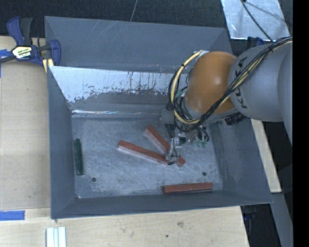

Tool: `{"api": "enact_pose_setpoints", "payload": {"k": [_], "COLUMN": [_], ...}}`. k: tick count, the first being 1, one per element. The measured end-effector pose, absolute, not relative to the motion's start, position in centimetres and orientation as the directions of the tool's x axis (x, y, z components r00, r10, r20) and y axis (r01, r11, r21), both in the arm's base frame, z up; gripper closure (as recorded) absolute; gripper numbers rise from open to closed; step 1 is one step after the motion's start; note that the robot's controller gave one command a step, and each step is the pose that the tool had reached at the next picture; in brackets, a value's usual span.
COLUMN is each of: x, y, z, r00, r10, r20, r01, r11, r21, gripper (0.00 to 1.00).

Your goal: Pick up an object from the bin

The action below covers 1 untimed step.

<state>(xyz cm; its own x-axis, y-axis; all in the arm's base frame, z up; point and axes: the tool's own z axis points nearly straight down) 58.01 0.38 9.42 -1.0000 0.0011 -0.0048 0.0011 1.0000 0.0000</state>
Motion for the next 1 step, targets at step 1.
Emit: {"api": "enact_pose_setpoints", "payload": {"k": [1], "x": [58.67], "y": [1.45], "z": [11.00], "r00": [-0.999], "r10": [-0.035], "r20": [-0.004], "r01": [-0.035], "r11": [0.999], "r21": [0.000], "gripper": [0.00]}}
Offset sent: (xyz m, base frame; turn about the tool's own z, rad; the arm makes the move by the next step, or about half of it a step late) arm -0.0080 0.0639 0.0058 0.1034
